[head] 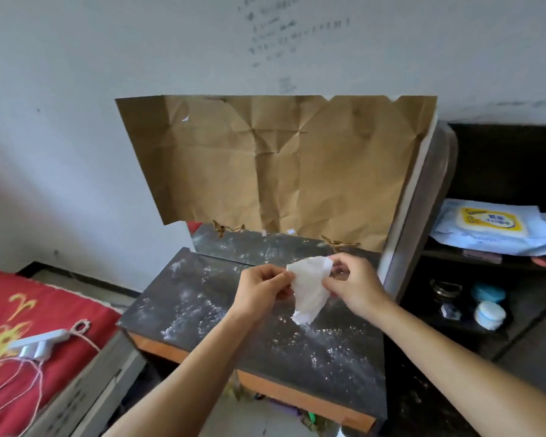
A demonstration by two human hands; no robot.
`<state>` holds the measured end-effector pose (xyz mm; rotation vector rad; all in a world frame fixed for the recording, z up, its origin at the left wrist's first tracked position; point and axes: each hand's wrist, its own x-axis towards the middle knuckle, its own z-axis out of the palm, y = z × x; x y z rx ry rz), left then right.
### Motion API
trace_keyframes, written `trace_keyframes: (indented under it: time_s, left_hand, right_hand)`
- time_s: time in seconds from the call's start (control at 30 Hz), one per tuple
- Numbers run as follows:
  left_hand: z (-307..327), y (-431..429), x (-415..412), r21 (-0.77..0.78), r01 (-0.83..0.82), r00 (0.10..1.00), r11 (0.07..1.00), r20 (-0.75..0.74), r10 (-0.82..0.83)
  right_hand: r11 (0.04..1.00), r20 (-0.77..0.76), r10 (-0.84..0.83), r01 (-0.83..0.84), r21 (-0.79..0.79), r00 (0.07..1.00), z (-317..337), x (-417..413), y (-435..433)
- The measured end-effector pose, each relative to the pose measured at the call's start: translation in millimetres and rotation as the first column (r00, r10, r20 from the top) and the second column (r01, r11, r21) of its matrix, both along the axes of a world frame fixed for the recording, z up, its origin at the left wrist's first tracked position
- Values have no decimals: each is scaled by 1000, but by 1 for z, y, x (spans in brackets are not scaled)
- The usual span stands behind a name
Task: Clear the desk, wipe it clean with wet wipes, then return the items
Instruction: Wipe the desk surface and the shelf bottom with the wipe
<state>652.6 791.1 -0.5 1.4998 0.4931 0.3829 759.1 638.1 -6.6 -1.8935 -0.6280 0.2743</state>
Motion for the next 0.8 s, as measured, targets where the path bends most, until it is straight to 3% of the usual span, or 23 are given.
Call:
trace_keyframes:
  time_s: [0.1,0.17,0.27,0.37,0.47,0.6,0.73,0.8]
  left_hand:
    - [-8,32,-43,-15,-116,992,993,-43,116]
    - [-14,51,-66,-68,-182,982,981,-67,177]
    - [-24,78,-85,-176,-290,956,941,-101,276]
    - [-37,103,-87,-356,-400,917,845,-155,368]
    - [-50,128,-78,-392,-491,871,778,-216,440]
    - [-67,168,-59,-248,-551,826,797,-297,479]
    - [-85,217,-44,-179,-565,805,806,-334,490]
    - [-94,242,-40,-260,-530,834,808,-336,439]
  right_hand:
    - [996,23,15,-13,-83,1000,-15,-24,40]
    - [997,-127,34,-42,-61,991,-25,-35,66]
    - [997,-423,58,-30,72,904,-33,-47,106]
    - [989,-567,147,-111,99,810,-41,-53,147]
    - [987,-534,159,-151,59,830,-61,-47,187]
    - [980,-495,163,-198,-18,854,-86,-32,238]
    - [933,-622,255,-358,-44,740,-105,-8,277]
    - [904,-647,303,-426,-37,700,-109,3,294]
